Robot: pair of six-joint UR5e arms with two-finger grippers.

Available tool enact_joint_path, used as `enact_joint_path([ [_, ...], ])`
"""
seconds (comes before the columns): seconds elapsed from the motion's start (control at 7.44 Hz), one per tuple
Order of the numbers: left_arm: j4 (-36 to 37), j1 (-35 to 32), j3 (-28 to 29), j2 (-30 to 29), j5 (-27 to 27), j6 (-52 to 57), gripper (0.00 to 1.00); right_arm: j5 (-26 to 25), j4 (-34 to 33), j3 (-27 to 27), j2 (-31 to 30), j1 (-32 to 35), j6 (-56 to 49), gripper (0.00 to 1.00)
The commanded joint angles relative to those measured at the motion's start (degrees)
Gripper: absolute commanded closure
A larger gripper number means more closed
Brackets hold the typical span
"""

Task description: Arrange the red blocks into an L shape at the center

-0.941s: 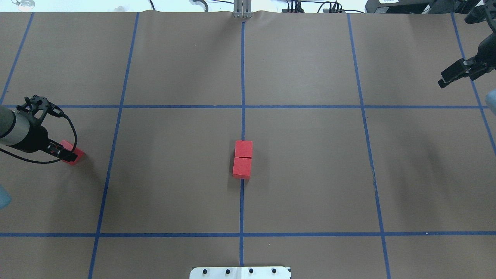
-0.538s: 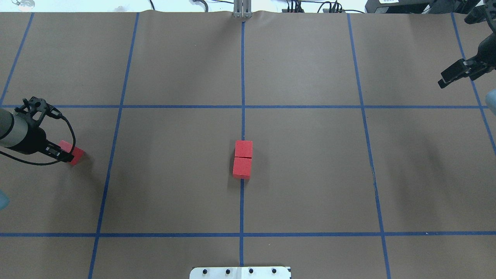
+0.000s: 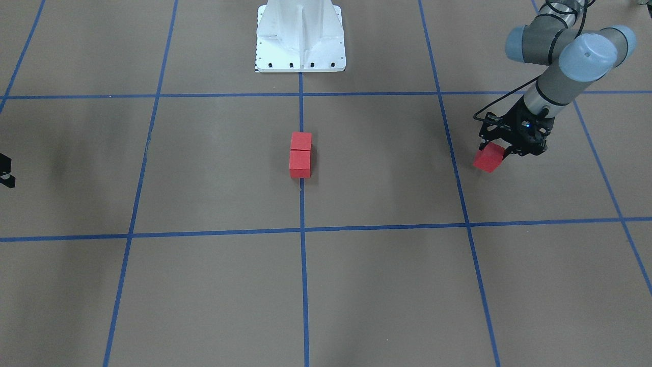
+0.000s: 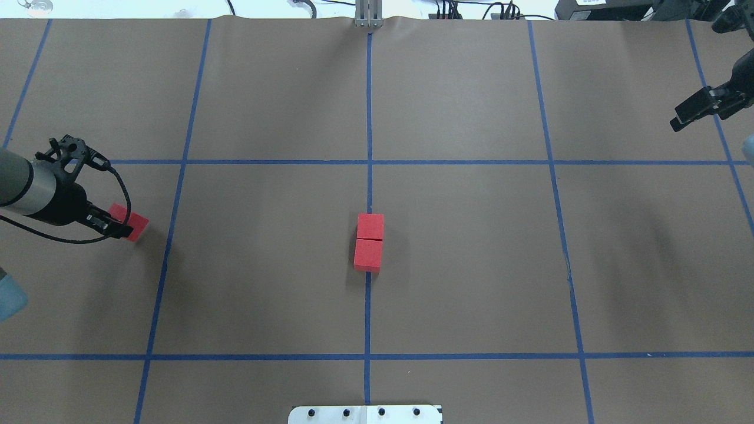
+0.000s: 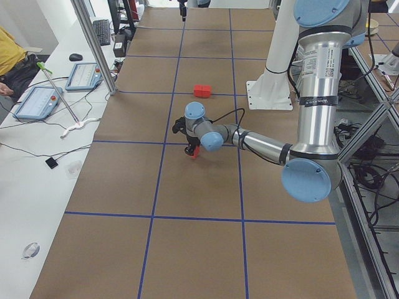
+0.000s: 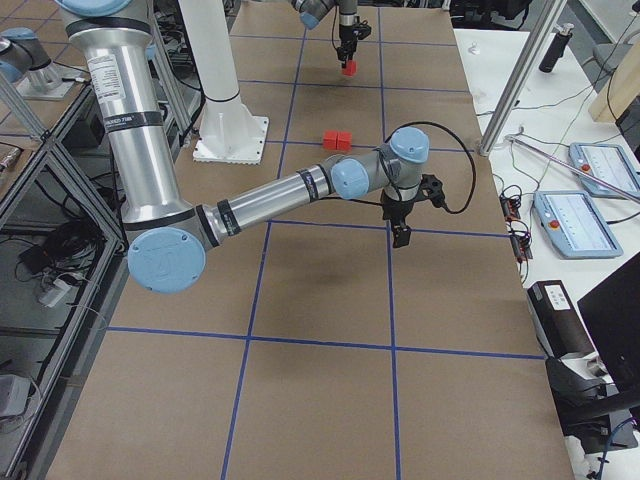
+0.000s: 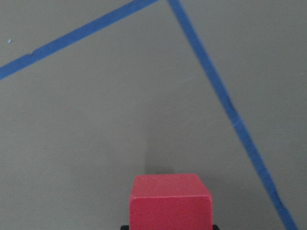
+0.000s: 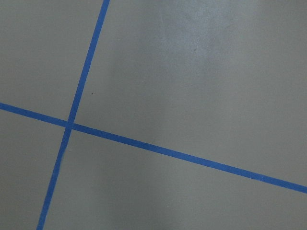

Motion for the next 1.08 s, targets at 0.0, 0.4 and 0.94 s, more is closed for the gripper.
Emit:
enact_joint_path([
  [0.0, 2.3, 0.9, -0.3, -6.4, 0.3, 9.6, 1.0, 0.0, 0.0, -0.1, -0.4, 0.6, -1.0, 0.0],
  [0.4, 15.9, -1.3, -0.4, -17.6, 1.3, 25.7, 1.0, -0.2, 0.0, -0.4, -0.5, 1.0, -1.1, 0.0],
  [0.94, 14.9, -0.9, 0.8, -22.7, -1.0, 28.2, 1.0, -0.2, 0.0, -0.4, -0.9, 1.1, -1.0, 0.0],
])
